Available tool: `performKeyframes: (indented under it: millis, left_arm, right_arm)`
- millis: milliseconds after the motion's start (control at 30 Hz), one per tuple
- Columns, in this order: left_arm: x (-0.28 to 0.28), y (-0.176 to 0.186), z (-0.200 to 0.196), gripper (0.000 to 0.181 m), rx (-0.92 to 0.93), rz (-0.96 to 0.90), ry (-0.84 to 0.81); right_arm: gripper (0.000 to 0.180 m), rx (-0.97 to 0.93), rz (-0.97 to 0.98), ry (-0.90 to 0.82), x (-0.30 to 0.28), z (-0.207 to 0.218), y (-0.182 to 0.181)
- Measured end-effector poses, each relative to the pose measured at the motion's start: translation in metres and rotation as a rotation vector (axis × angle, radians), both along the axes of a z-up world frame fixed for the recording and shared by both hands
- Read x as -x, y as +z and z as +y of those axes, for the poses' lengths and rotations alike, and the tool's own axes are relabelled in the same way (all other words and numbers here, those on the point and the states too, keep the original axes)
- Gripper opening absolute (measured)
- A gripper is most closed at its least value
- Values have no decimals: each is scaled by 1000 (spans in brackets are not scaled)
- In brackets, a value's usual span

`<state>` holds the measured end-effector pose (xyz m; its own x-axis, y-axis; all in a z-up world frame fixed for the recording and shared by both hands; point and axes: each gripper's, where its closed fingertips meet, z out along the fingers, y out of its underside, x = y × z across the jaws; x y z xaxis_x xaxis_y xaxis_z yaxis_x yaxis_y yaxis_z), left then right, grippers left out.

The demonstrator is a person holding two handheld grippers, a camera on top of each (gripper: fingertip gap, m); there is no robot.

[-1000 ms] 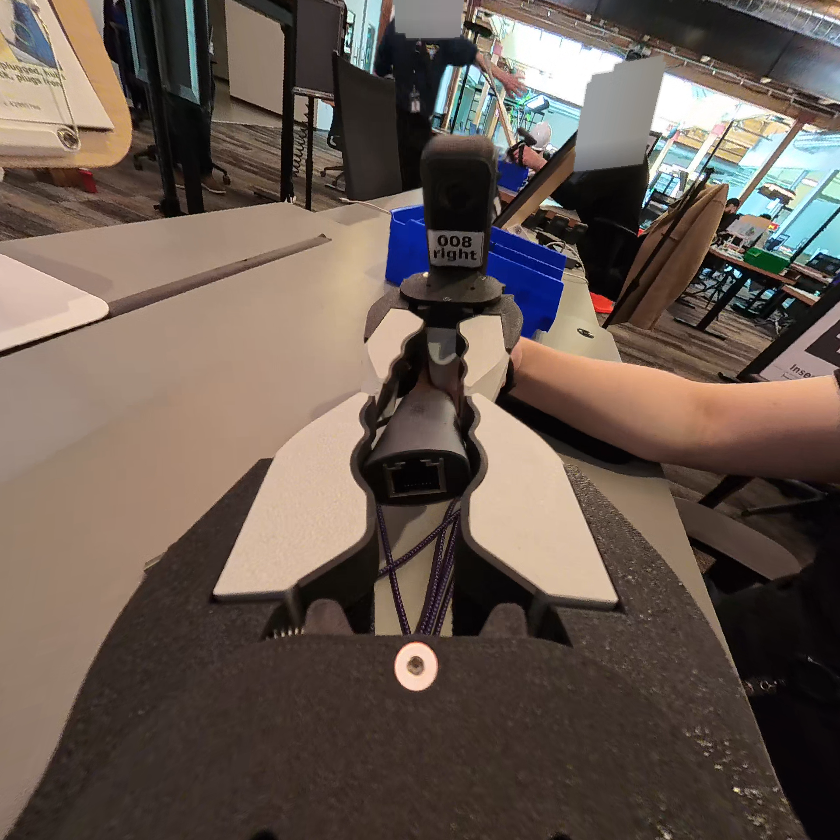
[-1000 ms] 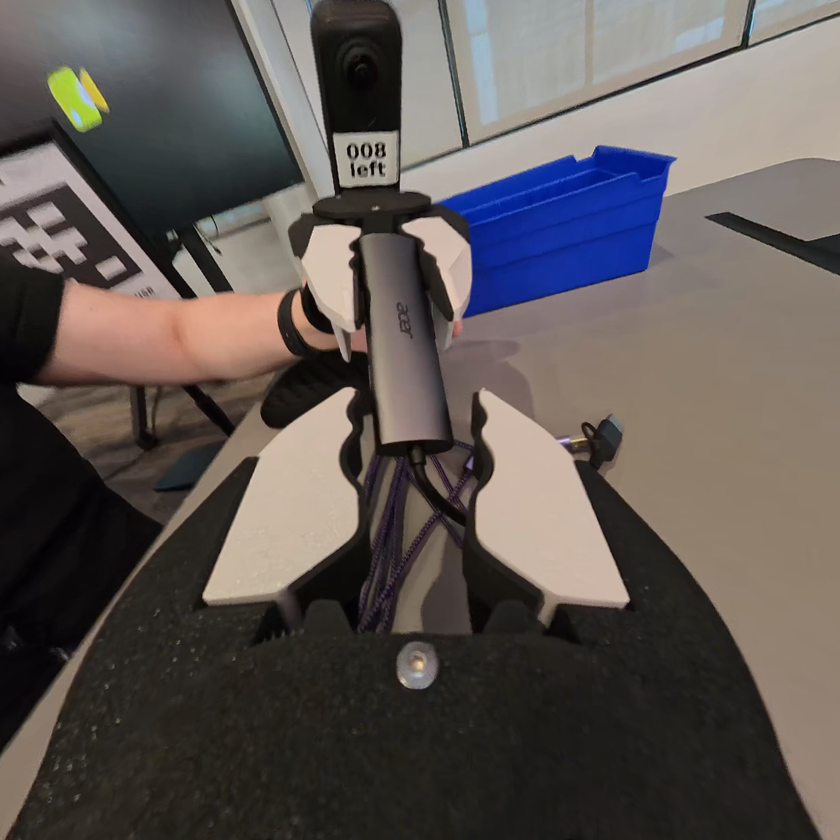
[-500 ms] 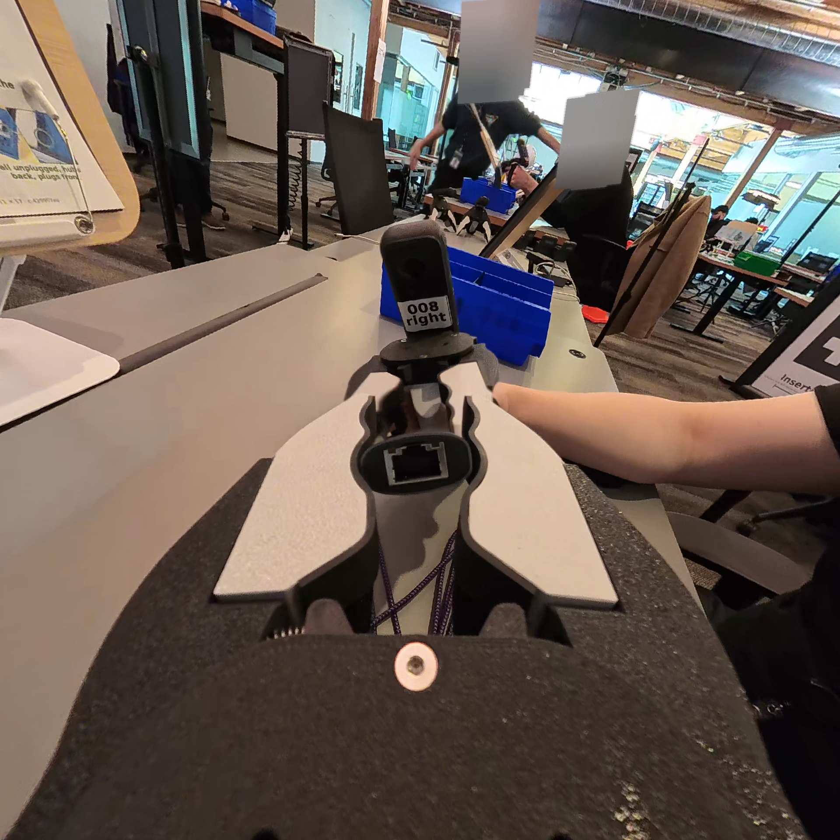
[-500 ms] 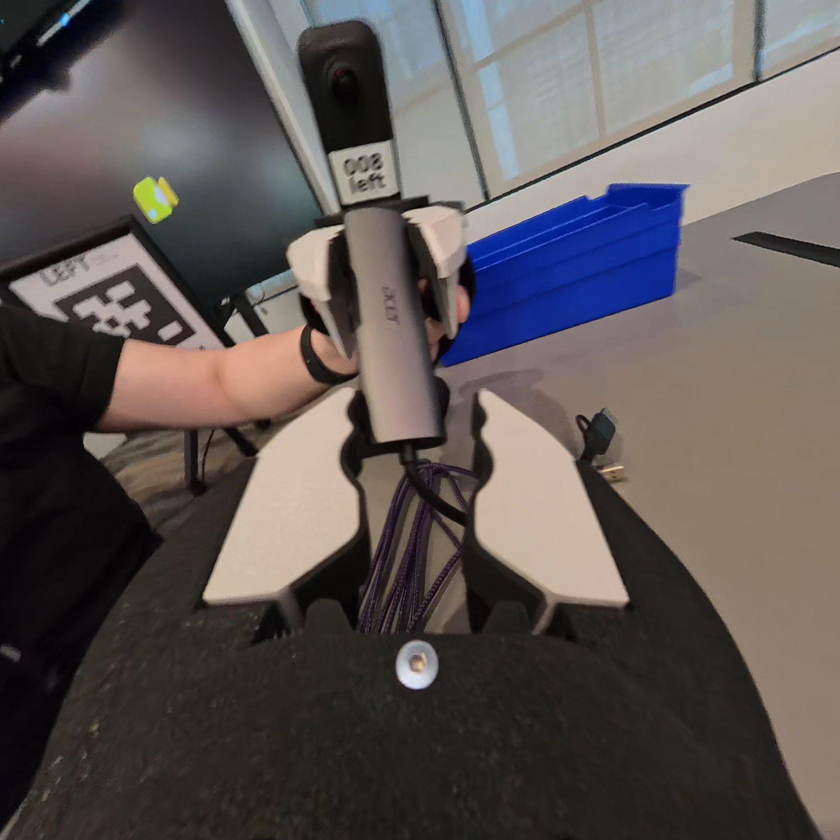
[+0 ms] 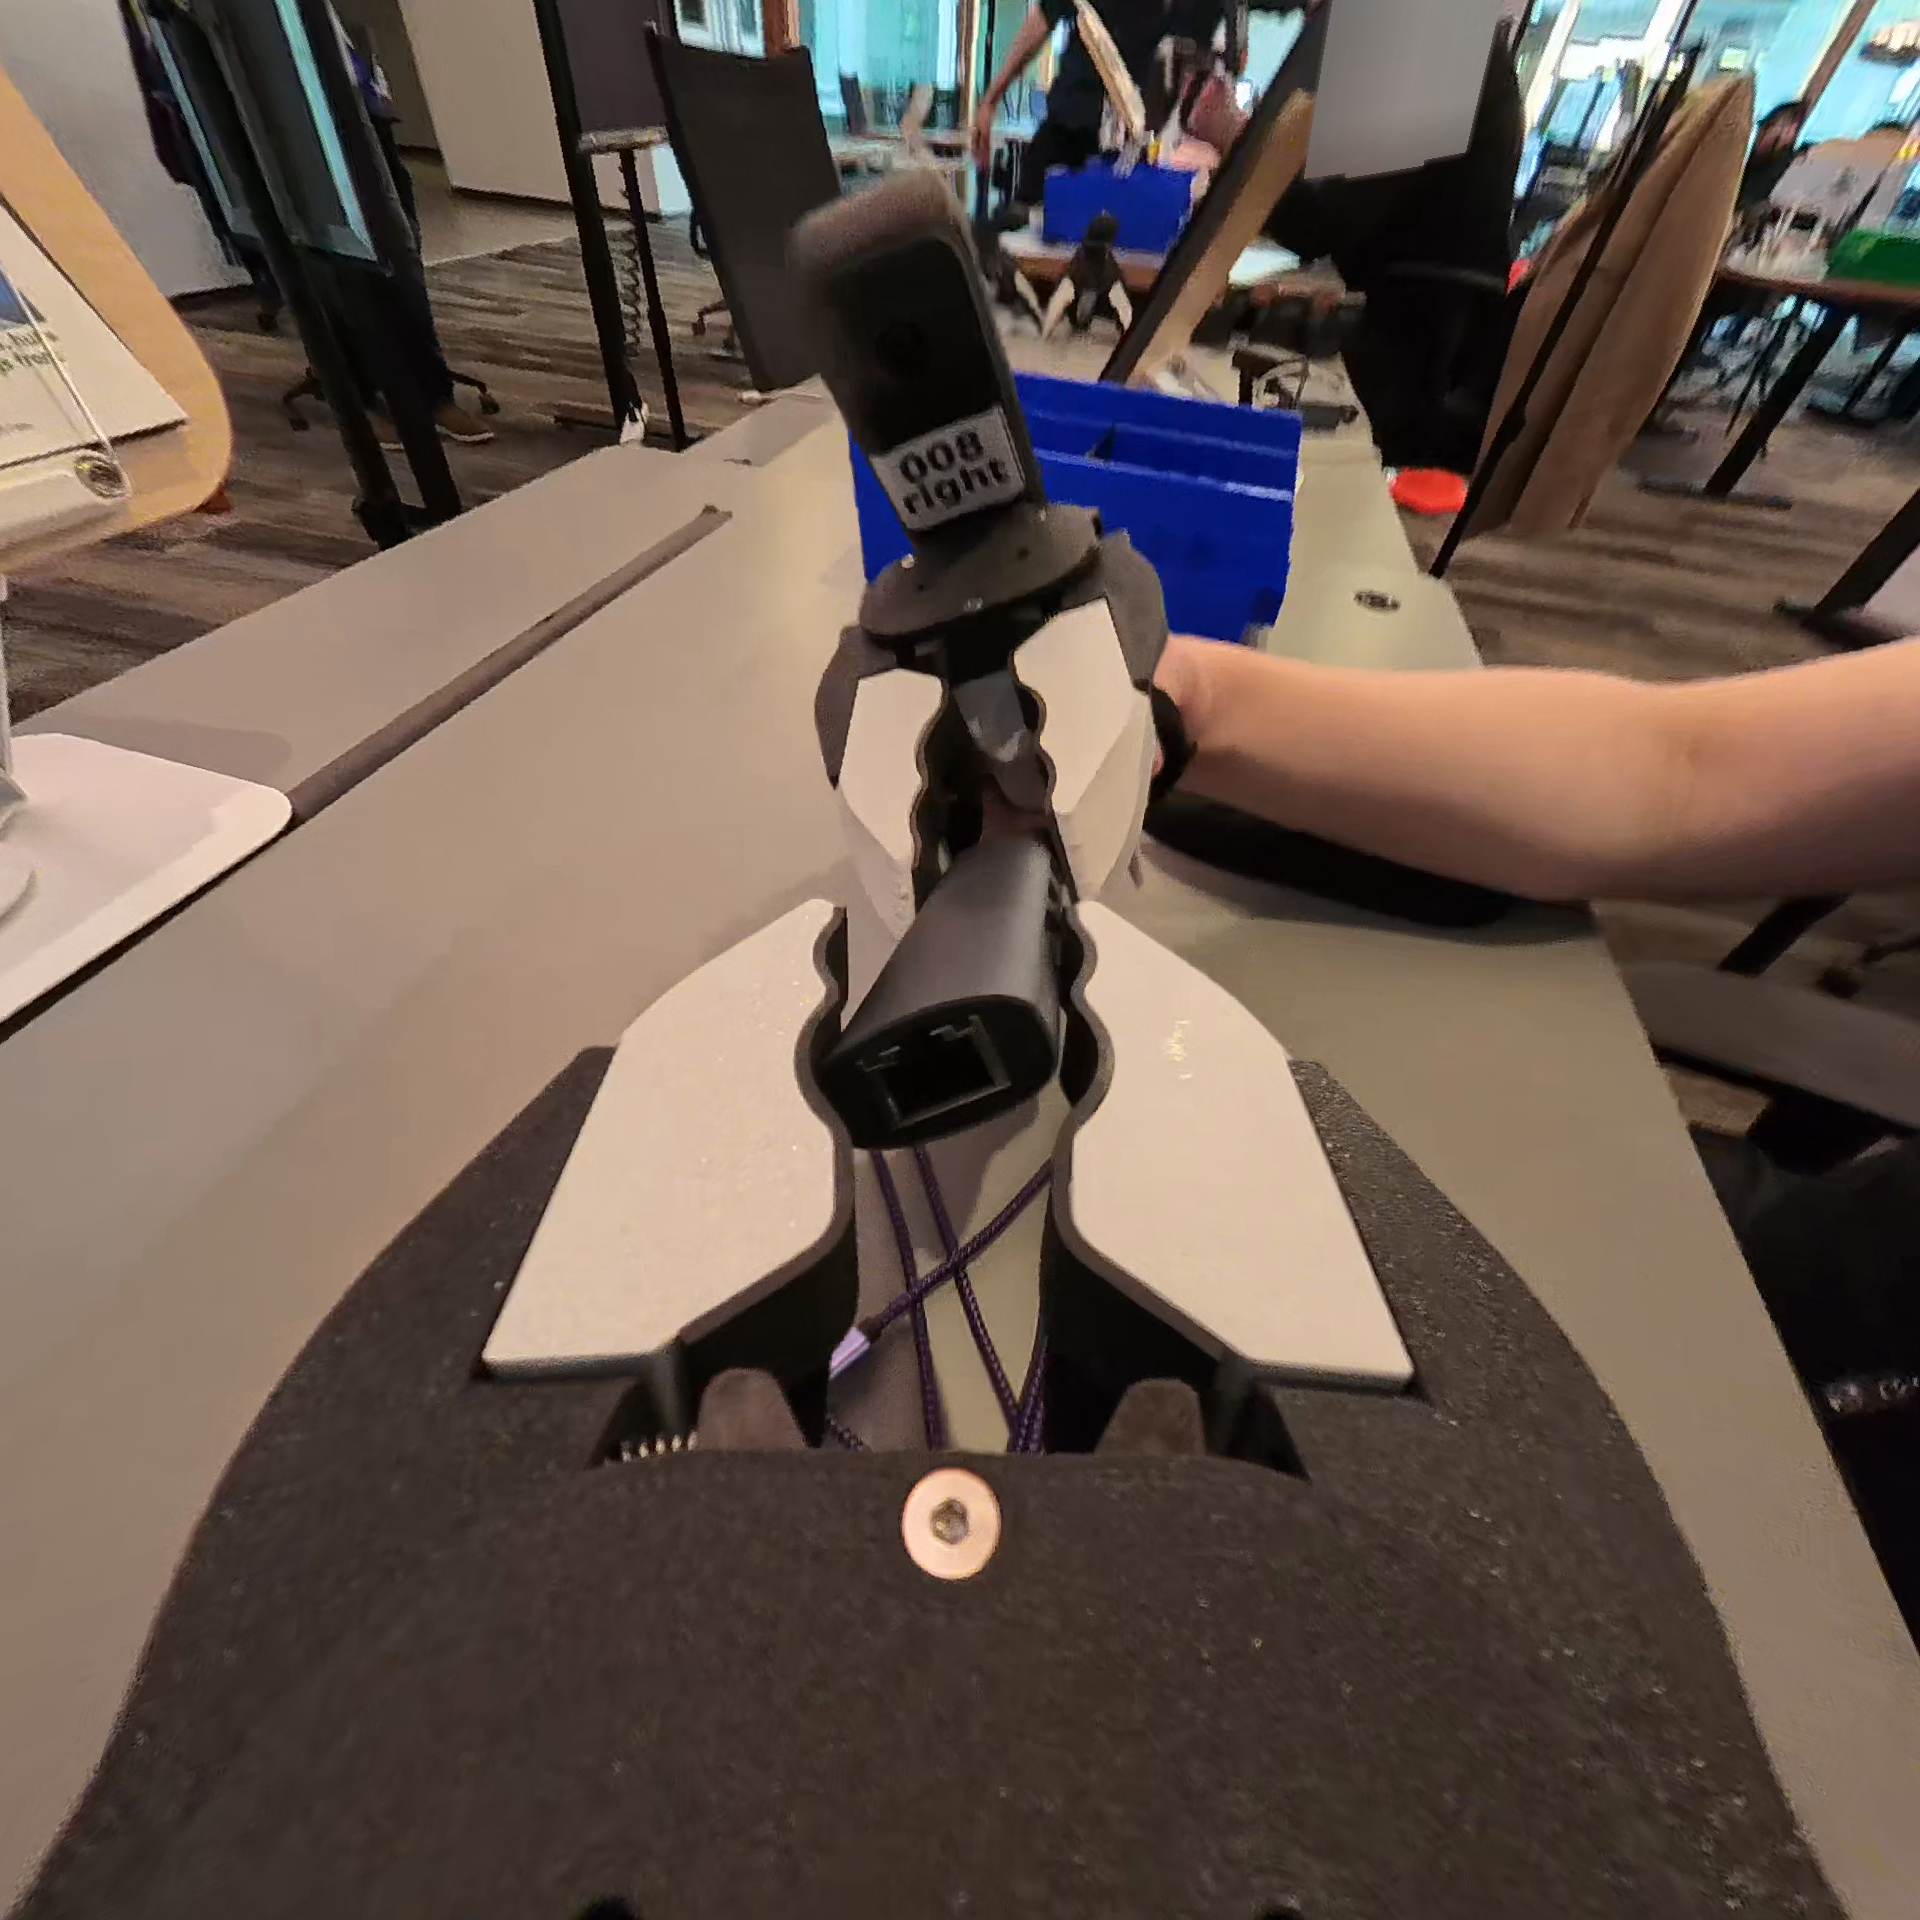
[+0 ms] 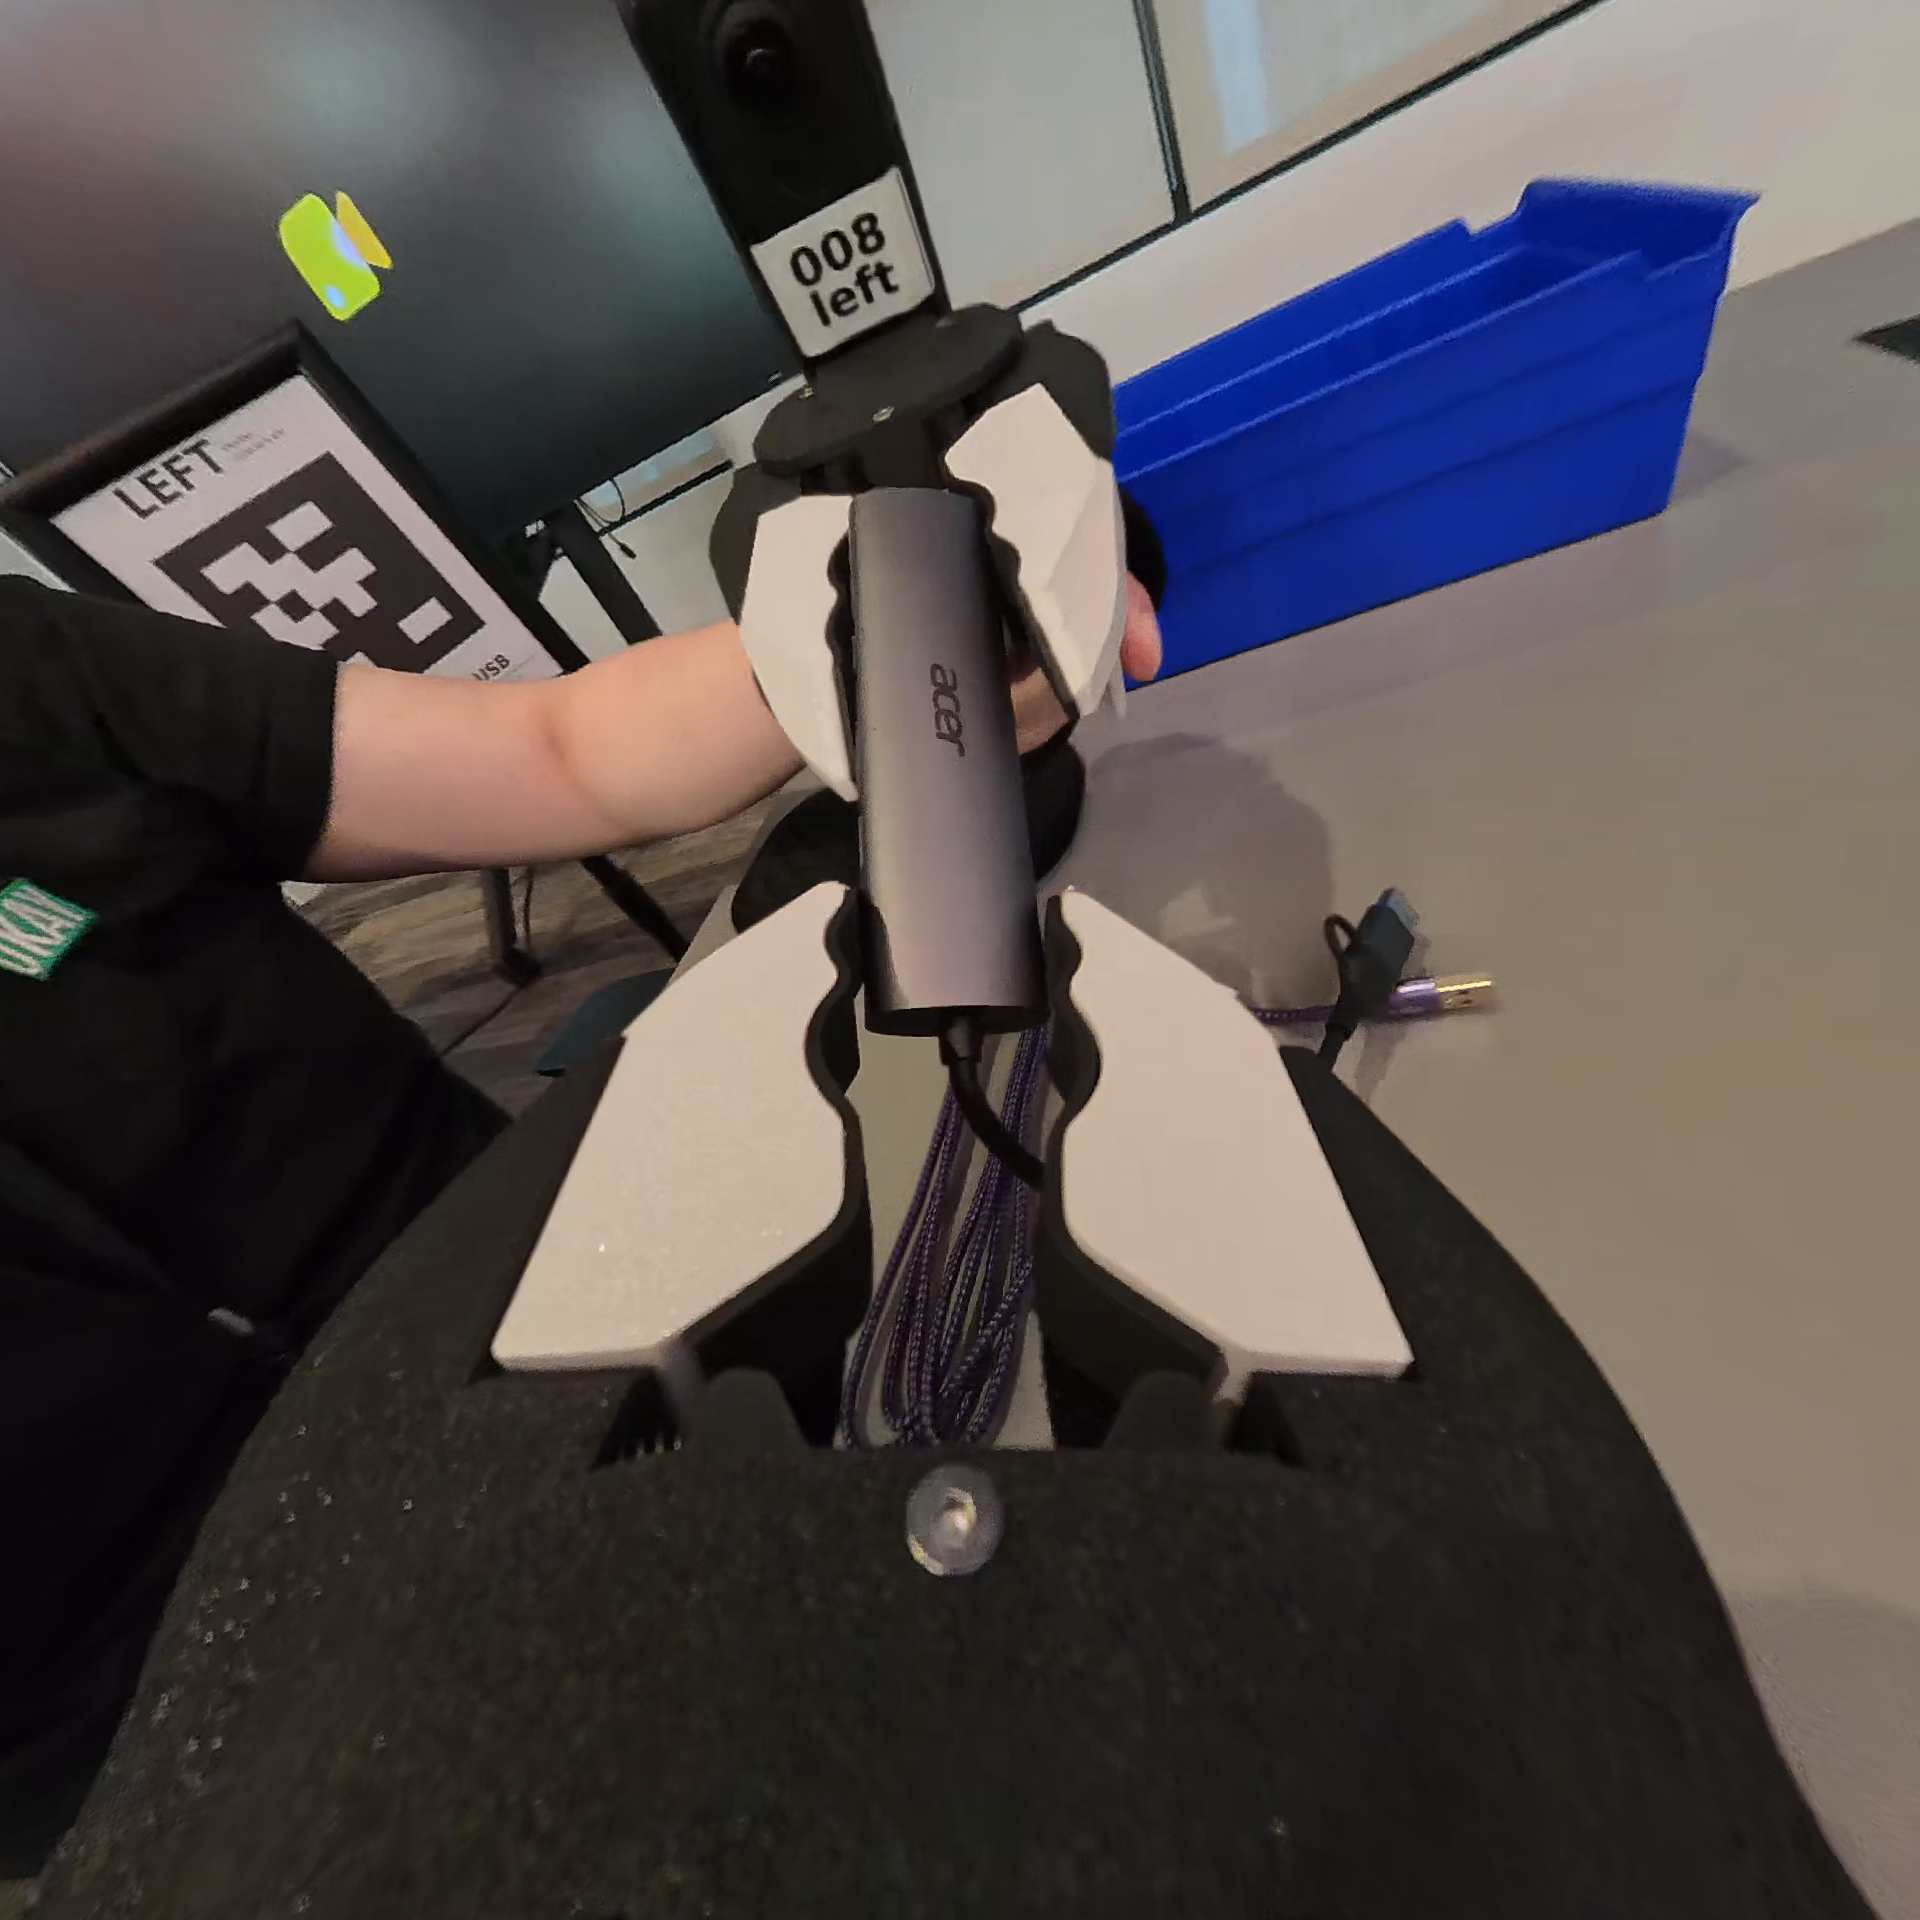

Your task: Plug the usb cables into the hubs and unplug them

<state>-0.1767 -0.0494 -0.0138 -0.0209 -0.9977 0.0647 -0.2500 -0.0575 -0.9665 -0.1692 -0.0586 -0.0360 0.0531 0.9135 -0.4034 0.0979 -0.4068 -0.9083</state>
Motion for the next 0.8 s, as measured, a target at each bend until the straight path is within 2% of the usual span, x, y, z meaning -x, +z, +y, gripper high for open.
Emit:
performKeyframes:
  millis: [200, 267, 400, 500, 600, 800]
  left_arm:
    - [-2, -7, -2, 36, 83, 8, -1]
    - [-3, -6, -3, 36, 58, -13, -2]
    - [-4, 1, -10, 38, -226, -54, -4]
    - [-4, -1, -14, 36, -377, 3, 13]
    - [-3, -12, -19, 27, -311, 103, -27]
    - [-3, -21, -22, 18, -284, 137, -77]
  right_arm:
    - [32, 19, -26, 9, -4, 0, -3]
    - [32, 47, -30, 24, -5, -2, -5]
    - [32, 125, -13, 98, -5, -12, -5]
    - [32, 157, -22, 117, -5, -14, -8]
    - [32, 198, -47, 132, -6, -15, -15]
    - [32, 275, -51, 140, -8, -15, -20]
